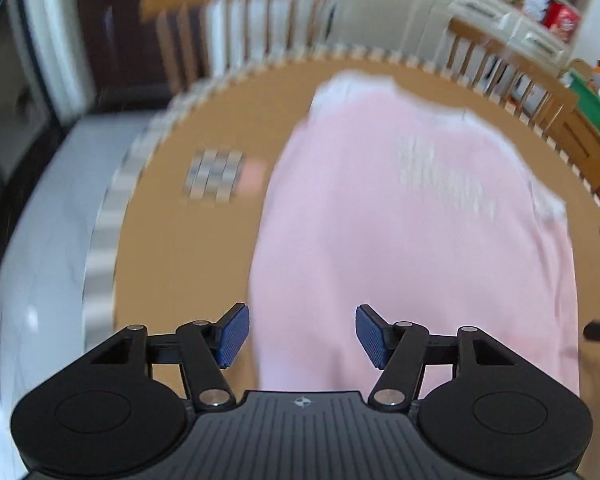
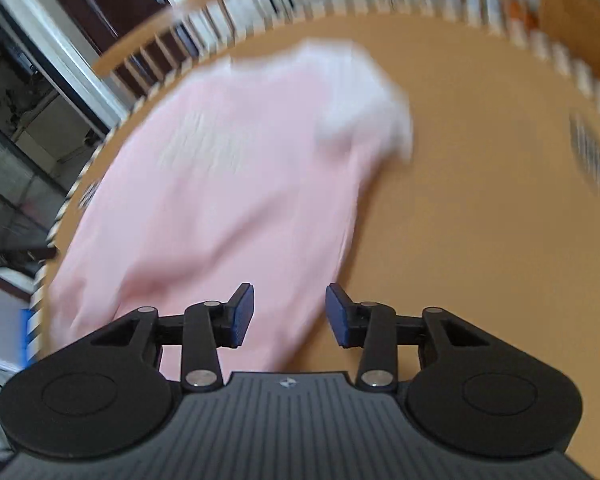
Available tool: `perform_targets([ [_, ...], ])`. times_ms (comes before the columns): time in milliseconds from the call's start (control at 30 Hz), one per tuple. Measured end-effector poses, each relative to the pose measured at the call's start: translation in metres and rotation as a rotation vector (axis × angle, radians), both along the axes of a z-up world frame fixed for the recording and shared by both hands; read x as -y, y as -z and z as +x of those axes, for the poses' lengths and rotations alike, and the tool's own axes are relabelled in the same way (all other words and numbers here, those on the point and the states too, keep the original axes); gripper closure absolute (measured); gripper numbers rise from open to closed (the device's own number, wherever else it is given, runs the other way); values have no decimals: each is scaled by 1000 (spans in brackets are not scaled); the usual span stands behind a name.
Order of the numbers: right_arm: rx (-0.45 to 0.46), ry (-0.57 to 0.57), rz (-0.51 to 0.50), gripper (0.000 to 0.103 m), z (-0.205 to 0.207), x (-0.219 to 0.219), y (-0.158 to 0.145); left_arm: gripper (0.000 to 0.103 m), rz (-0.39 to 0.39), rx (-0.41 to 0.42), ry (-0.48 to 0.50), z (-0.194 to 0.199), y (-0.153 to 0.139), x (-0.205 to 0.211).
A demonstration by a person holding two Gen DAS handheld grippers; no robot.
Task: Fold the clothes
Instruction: 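Lay the shirt flat on the table and open both grippers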
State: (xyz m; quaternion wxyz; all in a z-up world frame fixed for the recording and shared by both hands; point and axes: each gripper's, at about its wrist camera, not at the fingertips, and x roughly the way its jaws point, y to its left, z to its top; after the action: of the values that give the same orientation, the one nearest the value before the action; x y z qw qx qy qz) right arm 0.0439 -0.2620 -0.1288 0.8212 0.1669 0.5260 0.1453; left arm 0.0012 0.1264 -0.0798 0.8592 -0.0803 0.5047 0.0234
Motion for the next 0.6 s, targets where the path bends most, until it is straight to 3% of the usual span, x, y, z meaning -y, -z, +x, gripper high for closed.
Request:
perform_targets([
  [67,-58,40,53,56,-25,-3,8,37,-46,-24,-36,-25,6,-4],
  [233,3,-3,71,56,-46,-29,10,29,-164,-33,-49,-61,42,-14],
  [267,16,-12,74,66,-50,-34,10,28,-160,-1,-31,-66,45,-10],
  [300,29,-22,76,94,-54,-39,10,28,-149,22,-10,-67,48,-6],
  [333,35,-32,82,99,-56,-39,6,39,-137,34,16,-67,49,-1],
  [367,38,-42,89,99,-56,-37,2,60,-131,36,50,-66,49,3],
  [400,42,-53,95,99,-57,-36,-3,75,-135,25,74,-66,49,6],
  [433,41,-46,78,99,-60,-30,-7,99,-145,6,90,-65,50,7],
  [600,32,2,-28,99,-75,7,-31,99,-124,-37,136,-75,47,2],
])
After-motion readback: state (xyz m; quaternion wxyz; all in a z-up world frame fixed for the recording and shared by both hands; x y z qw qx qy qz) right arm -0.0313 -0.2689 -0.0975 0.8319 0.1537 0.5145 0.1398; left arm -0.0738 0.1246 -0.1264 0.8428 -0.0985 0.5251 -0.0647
